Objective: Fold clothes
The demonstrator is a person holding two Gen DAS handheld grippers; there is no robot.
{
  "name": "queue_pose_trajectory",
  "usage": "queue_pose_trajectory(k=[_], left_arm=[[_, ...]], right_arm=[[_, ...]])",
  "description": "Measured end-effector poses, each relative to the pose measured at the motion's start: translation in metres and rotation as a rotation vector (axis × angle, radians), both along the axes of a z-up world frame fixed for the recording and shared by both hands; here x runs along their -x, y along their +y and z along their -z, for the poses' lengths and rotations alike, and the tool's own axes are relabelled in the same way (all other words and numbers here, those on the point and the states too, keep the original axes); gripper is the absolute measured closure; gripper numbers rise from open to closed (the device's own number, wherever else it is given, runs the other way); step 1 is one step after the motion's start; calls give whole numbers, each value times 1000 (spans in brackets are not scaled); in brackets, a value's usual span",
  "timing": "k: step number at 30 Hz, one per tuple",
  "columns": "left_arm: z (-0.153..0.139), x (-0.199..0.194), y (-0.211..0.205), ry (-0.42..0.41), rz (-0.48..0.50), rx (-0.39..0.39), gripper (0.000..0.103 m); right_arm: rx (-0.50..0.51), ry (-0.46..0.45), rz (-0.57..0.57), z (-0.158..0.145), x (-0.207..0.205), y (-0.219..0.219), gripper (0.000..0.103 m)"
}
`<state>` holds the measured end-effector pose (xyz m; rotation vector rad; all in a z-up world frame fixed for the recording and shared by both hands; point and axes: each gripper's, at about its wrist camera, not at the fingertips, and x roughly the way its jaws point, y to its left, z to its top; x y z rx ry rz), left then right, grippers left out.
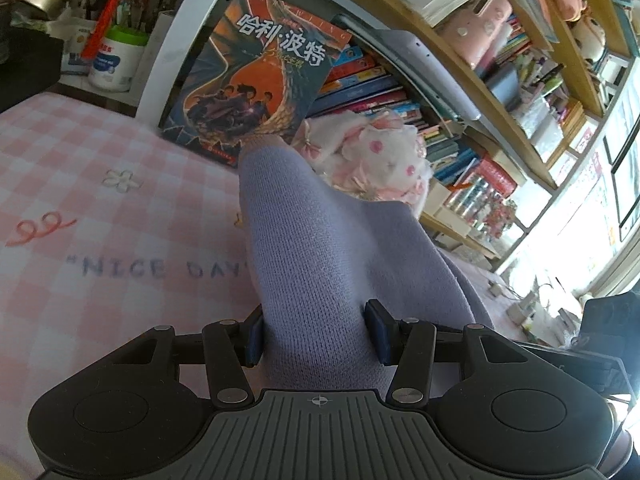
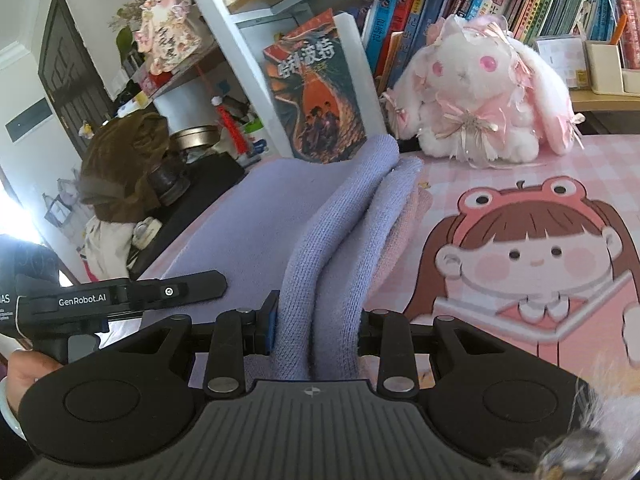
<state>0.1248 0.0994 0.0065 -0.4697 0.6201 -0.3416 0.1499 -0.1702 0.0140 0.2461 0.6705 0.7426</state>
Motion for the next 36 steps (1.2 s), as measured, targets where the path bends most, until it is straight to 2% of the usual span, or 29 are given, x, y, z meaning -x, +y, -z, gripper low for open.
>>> queue_pose_trajectory(k=[12,18,22,24,26,28,36], left_arm=[[27,-80,-5,23,-16,29,54],[40,-89,0,8,-45,91,52],[47,-88,3,-11,-65,120,48],[47,-86,2,-29,-85,109,39],[45,-82,-1,-48,-111,65,32],[38,-72,0,-79,-134,23,31],[14,-22,-1,-198,-194,-114,26]], right_arm=[[-12,39,51,20,-87,-2,74],[-65,33,53,32,-107,-8,73],[-97,49,60,39,-112,-11,67],[-98,47,83,41,-110,-12,60],[-84,33,112,42,-107,-12,46],[-59,5,132,38,-102,-12,41],[-44,-142,228,19,-57,-27,35]])
